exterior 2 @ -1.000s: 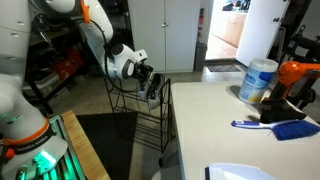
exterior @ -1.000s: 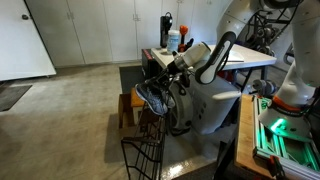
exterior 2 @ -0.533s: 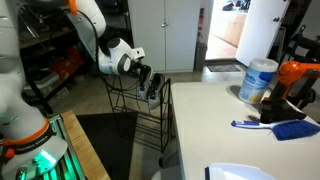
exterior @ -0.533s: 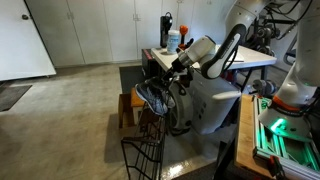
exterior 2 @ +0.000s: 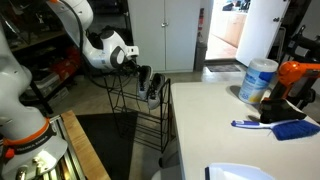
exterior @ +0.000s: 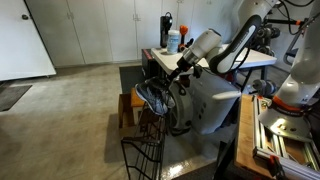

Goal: Remove the shoe from the table and put it on the top rack of the shoe rack next to the shoe on the shoe rack

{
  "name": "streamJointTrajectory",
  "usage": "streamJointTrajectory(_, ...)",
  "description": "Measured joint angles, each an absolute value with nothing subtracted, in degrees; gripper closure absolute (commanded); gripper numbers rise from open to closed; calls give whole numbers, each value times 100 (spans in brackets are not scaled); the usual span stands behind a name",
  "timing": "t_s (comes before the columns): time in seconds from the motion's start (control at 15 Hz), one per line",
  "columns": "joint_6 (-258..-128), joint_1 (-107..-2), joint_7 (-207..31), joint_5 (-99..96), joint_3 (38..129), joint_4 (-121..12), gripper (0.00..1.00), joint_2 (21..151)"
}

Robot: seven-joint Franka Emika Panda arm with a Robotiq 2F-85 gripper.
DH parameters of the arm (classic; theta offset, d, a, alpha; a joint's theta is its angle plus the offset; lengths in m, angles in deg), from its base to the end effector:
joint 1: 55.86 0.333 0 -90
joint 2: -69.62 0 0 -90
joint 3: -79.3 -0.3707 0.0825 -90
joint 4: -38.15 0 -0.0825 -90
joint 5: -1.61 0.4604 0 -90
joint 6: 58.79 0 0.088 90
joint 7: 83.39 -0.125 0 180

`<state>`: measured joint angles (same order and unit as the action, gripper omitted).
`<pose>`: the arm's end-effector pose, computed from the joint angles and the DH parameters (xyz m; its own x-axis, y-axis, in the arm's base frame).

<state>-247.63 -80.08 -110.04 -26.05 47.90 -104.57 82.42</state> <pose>0.5522 0.1225 0.2544 0.8276 0.0423 0.5598 0.1624 -0.9725 -0.1667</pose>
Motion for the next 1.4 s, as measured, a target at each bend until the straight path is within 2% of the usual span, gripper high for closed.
streamJointTrajectory(0.4, -23216, -9111, -11140, -1885, 3306, -10365, 0, 7979)
streamJointTrajectory(0.73, -22154, -9547, -10783, -1131, 2768, -10094, 0, 7526)
streamJointTrajectory(1.2, -21380, -7068, -10059, -483, 5407, -10026, 0, 6505)
streamJointTrajectory(1.4, -21380, -6706, -10059, -489, 5765, -10026, 0, 6538)
